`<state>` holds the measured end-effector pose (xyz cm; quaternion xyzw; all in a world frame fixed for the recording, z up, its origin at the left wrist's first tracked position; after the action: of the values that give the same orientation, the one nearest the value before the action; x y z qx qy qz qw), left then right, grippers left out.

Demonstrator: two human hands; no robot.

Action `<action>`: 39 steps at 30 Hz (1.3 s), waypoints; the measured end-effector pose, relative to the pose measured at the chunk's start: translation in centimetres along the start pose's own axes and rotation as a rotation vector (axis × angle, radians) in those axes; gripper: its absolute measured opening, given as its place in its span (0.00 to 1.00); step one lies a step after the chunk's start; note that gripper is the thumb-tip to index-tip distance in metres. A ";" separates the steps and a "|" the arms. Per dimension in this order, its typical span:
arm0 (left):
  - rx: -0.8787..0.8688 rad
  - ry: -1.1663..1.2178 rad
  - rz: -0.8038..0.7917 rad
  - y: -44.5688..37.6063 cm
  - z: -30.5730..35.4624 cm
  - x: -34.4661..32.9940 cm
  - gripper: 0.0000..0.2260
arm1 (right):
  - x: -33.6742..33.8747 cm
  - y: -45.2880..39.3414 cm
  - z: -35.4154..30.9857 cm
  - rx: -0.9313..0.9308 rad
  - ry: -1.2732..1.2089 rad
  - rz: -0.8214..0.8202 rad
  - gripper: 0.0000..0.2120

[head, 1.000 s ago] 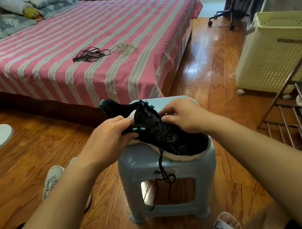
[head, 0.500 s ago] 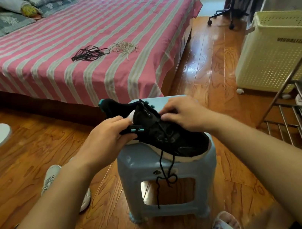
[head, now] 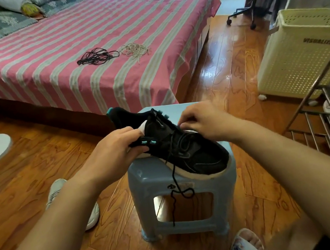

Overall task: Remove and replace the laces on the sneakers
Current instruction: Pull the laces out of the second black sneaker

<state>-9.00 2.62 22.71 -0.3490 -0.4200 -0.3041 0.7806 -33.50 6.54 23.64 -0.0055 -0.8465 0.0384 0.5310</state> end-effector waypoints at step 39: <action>0.164 -0.159 0.312 0.2 0.3 -0.3 0.12 | 2.4 5.3 1.1 -0.088 -0.050 0.161 0.13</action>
<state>-9.13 3.04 22.50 -0.3680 -0.4445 -0.1154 0.8085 -35.70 11.89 24.91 -0.0959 -0.8572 0.0439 0.5041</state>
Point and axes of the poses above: each hand's wrist, its own y-axis away from the middle knuckle, its own x-axis out of the back of the hand, z = x × y, the point moved 3 cm from there along -y, towards the middle knuckle, and after that the axes turned 4 degrees about -x, right-handed, at the moved point
